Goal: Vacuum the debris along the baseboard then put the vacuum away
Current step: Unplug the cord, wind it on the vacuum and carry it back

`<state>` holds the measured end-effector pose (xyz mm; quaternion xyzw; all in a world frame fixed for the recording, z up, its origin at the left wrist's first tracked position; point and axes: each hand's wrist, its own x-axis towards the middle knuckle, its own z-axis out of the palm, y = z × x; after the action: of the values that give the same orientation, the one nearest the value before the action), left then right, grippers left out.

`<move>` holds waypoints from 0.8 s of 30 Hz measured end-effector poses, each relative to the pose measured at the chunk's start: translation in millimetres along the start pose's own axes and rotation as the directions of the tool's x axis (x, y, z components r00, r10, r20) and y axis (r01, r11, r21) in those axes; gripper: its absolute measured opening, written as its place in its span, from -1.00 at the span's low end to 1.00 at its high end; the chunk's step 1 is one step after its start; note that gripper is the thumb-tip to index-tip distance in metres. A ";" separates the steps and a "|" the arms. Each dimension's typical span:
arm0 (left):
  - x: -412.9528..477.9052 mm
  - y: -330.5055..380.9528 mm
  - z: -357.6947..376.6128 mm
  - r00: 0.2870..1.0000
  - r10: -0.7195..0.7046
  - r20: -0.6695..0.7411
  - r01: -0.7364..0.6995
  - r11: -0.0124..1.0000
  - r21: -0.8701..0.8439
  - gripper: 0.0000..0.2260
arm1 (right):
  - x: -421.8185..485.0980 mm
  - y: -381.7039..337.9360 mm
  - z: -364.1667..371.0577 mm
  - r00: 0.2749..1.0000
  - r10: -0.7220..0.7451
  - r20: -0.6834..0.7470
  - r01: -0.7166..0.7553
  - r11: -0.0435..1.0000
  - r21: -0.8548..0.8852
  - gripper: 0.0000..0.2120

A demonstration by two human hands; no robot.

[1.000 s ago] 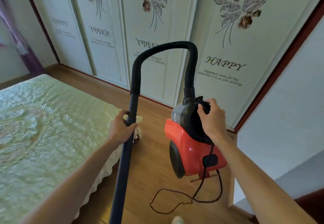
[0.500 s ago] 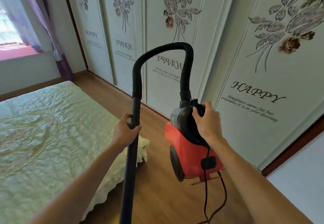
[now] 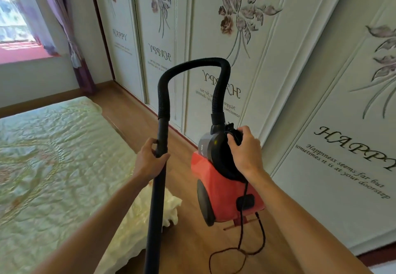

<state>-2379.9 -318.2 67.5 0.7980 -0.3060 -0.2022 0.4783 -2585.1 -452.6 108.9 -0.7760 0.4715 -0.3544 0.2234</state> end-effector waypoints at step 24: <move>336.0 26.8 30.2 0.946 -0.104 -0.307 0.097 0.995 -0.038 -0.60 | 358.8 -40.4 206.9 0.964 -0.198 0.178 0.156 0.963 0.221 -0.71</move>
<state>-2160.7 -576.1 67.2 0.8290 -0.1841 -0.1023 0.5181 -2295.5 -751.0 123.9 -0.8193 0.3362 -0.3408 0.3154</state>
